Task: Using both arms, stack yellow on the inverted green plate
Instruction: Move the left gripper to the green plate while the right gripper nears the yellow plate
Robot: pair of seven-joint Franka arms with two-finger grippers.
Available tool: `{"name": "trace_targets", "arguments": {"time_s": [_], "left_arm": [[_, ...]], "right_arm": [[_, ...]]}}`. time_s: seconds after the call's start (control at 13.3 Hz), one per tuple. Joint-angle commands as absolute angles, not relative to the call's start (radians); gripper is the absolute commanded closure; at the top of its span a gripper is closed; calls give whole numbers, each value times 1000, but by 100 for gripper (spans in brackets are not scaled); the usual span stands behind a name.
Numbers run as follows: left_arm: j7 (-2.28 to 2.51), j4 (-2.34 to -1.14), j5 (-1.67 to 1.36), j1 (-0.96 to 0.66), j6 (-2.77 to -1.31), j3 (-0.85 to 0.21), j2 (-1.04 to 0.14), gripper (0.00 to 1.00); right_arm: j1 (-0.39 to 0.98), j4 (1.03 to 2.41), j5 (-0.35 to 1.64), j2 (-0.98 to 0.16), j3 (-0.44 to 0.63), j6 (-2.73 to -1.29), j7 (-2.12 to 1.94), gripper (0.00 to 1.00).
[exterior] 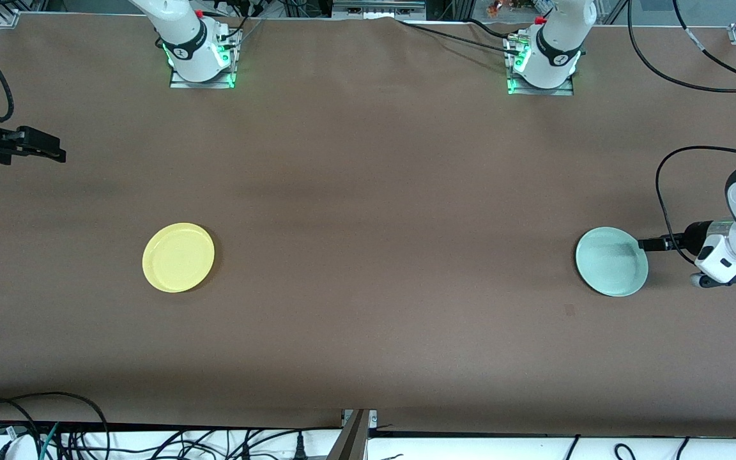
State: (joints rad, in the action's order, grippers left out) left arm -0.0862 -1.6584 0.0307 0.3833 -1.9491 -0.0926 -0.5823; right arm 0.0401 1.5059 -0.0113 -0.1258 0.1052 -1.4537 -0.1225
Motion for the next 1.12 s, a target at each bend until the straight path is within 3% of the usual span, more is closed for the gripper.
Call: {"name": "trace_targets", "arguments": {"time_s": [0.0,0.15,0.75,0.82,0.9,1.05], "left_arm": [[-80,-1702,54,385,-2029,-97,-586,0],[-77,-1762,54,405,-2112,-97,-581,0],[-77,-1756,55,407,-2145,-91,-649,0],[-78,-1756,55,408,-2145,-91,-649,16],[-80,-1756,55,419,-2145,-91,-650,25],[-95,-1755,54,428,-2141,-92,-650,65]], "right_arm": [[31,1489,-26,-153,103,-1470,-127,0],[23,1489,-29,-172,103,-1468,-126,0],[5,1491,-9,-302,101,-1574,-114,0],[3,1493,17,-330,100,-1606,-114,0],[2,1496,58,-368,101,-1630,-114,0],[-2,1497,75,-422,101,-1687,-120,0]]}}
